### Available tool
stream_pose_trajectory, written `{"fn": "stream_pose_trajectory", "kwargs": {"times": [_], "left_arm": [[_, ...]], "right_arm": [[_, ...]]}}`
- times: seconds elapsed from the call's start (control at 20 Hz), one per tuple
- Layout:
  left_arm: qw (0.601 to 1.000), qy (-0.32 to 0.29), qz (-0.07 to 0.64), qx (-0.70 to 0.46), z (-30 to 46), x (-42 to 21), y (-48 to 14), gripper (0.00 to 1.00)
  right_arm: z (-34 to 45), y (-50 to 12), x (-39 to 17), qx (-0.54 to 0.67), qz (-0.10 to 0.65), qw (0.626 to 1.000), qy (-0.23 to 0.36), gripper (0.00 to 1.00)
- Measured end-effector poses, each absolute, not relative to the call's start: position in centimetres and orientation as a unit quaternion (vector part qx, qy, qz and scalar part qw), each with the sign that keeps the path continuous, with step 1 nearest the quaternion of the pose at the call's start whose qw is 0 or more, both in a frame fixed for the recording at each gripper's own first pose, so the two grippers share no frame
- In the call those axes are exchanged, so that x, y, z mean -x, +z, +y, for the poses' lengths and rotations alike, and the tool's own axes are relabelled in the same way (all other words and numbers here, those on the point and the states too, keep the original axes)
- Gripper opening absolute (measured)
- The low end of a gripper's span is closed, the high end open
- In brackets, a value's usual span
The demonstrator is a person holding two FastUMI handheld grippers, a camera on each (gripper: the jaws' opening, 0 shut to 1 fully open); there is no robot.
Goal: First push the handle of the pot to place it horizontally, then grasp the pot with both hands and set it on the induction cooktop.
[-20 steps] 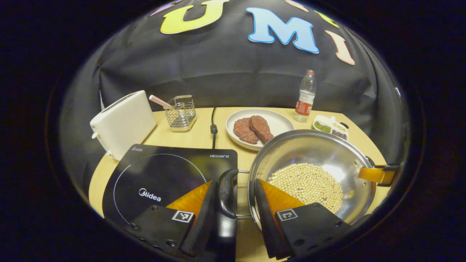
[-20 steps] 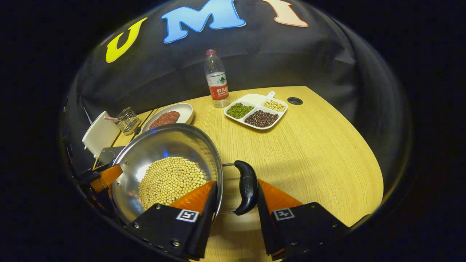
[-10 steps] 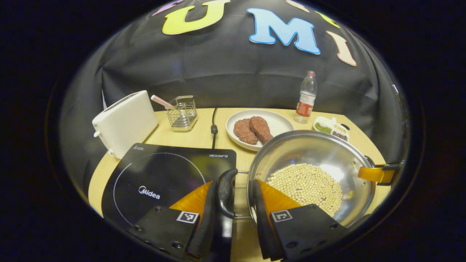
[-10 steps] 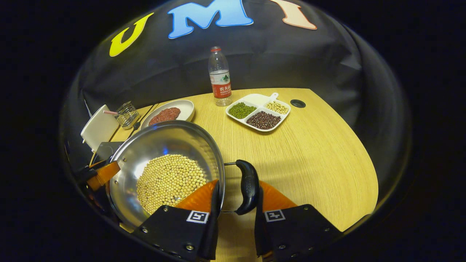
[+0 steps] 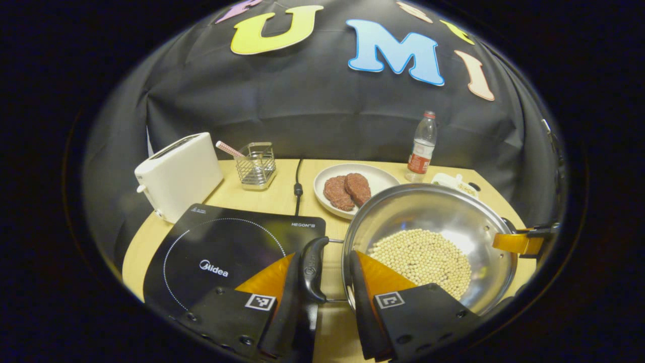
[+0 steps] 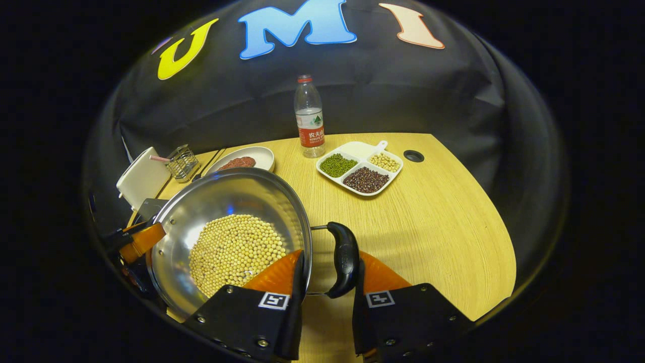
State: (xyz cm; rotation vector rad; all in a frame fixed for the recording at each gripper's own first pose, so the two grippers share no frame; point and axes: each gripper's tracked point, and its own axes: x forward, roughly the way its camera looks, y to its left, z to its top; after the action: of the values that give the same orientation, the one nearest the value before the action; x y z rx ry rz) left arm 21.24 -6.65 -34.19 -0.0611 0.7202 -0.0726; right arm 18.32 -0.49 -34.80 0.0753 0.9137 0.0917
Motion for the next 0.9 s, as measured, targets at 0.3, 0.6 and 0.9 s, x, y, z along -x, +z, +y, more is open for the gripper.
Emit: {"fn": "stream_pose_trajectory", "kwargs": {"times": [0.3, 0.6, 0.9], "left_arm": [[0.937, -0.04, 0.344, 0.033, -3.1, -21.3, -32.3, 0.57], [0.939, -0.029, 0.341, 0.036, 2.6, -20.5, -31.6, 0.57], [0.941, -0.022, 0.336, 0.033, 8.2, -20.1, -31.2, 0.57]], "right_arm": [[2.7, -32.6, -17.4, -0.043, 0.436, 0.898, 0.036, 0.41], [7.9, -31.4, -16.3, -0.046, 0.431, 0.9, 0.042, 0.41], [13.0, -30.8, -15.3, -0.052, 0.43, 0.9, 0.047, 0.41]]}}
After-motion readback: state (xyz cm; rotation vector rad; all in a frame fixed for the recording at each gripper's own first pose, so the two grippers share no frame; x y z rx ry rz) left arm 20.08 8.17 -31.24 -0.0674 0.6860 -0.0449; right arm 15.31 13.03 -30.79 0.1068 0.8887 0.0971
